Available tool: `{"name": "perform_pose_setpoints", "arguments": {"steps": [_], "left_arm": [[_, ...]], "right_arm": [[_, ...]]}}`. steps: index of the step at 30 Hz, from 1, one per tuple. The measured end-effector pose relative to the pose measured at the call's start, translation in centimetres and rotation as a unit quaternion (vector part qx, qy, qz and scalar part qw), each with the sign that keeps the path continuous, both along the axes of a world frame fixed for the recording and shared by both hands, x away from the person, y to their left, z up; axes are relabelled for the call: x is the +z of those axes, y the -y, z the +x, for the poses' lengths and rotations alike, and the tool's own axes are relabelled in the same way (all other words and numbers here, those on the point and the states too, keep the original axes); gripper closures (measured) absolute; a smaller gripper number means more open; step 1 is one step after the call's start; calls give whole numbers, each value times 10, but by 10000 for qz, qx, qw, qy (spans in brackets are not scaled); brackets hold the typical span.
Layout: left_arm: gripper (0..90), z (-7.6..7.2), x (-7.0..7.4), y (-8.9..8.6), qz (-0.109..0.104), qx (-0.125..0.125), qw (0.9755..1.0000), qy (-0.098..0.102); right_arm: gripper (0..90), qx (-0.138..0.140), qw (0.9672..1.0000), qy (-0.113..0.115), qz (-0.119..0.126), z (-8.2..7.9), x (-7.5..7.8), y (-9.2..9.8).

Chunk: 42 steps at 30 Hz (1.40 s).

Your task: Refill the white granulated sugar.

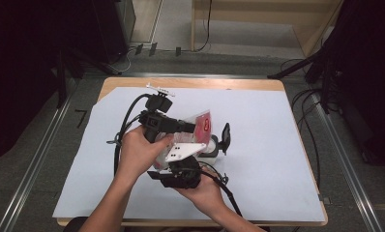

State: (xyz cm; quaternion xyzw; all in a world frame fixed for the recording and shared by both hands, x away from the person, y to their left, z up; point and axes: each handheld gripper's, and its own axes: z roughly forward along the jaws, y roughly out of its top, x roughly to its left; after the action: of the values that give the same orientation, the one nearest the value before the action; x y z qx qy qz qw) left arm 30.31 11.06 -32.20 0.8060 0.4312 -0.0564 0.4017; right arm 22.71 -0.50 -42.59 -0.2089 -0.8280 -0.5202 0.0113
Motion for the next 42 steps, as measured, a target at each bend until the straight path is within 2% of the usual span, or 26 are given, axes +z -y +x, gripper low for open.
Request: {"name": "perform_pose_setpoints", "arguments": {"steps": [42], "left_arm": [[738, -2, 1, 4, 7, 28, 10000, 85]], "right_arm": [[684, -55, 9999, -61, 58, 1, 1, 2]]}}
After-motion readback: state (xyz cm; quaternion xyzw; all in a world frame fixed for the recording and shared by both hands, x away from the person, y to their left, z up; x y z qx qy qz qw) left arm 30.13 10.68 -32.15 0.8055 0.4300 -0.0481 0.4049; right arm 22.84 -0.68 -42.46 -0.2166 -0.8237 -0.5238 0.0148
